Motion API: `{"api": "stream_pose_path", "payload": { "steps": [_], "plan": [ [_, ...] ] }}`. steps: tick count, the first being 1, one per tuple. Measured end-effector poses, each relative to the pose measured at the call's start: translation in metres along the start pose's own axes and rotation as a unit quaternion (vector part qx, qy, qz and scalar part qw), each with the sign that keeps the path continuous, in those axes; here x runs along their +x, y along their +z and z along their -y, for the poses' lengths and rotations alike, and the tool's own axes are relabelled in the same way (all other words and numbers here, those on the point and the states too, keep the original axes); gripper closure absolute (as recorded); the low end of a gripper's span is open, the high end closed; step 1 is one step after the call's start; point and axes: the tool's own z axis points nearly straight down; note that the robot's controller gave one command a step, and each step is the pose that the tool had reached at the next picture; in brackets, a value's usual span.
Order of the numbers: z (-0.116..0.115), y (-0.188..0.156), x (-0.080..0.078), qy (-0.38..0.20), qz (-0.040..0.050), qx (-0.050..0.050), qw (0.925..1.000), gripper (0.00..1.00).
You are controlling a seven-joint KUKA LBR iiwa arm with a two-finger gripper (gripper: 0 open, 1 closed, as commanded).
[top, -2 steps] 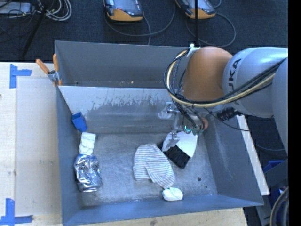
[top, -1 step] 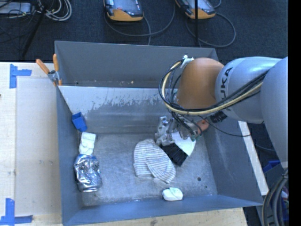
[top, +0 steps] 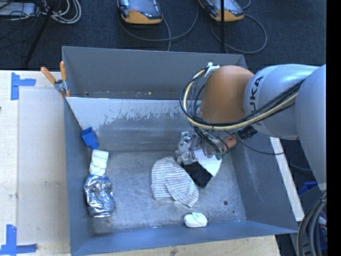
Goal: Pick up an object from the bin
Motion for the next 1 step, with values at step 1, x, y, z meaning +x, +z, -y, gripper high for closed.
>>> {"api": "stream_pose_path", "payload": {
  "steps": [1],
  "plan": [
    [0.0040, -0.0350, 0.0142, -0.004, -0.0035, -0.001, 1.0000, 1.00]
  ]
}}
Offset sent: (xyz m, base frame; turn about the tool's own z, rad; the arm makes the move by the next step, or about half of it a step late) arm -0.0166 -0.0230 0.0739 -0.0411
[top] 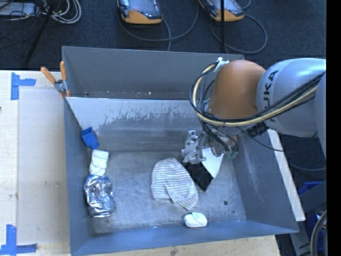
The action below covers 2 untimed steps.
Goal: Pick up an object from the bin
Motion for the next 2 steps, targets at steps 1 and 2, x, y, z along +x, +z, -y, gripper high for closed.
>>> {"api": "stream_pose_path", "payload": {
  "steps": [1, 2],
  "plan": [
    [0.011, -0.038, 0.005, -0.018, 0.0036, 0.000, 0.9998, 1.00],
    [-0.003, -0.049, 0.016, -0.023, 0.0020, 0.002, 0.9997, 1.00]
  ]
}}
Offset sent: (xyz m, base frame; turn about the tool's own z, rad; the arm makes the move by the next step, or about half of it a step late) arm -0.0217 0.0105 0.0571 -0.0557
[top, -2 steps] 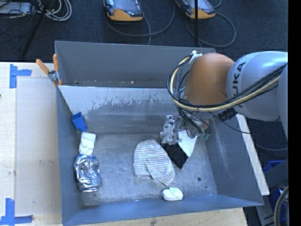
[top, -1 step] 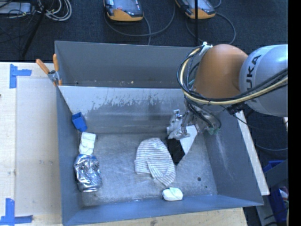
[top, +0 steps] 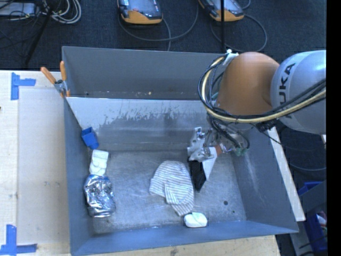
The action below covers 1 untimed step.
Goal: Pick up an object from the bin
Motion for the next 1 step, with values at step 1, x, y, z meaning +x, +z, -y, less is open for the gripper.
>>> {"api": "stream_pose_path", "payload": {
  "steps": [1],
  "plan": [
    [0.0084, 0.0104, 0.0079, 0.021, 0.0018, -0.001, 0.9998, 1.00]
  ]
}}
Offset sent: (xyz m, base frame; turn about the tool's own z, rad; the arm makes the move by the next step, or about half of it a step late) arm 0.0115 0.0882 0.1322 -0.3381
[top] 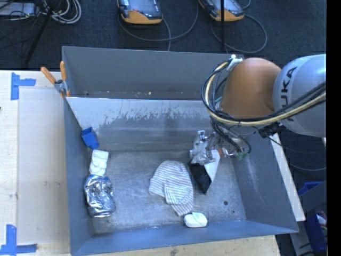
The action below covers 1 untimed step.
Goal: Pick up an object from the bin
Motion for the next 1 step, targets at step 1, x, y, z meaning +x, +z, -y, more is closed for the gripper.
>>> {"api": "stream_pose_path", "payload": {
  "steps": [1],
  "plan": [
    [0.0056, 0.0038, 0.0024, 0.010, -0.0020, -0.001, 1.0000, 1.00]
  ]
}}
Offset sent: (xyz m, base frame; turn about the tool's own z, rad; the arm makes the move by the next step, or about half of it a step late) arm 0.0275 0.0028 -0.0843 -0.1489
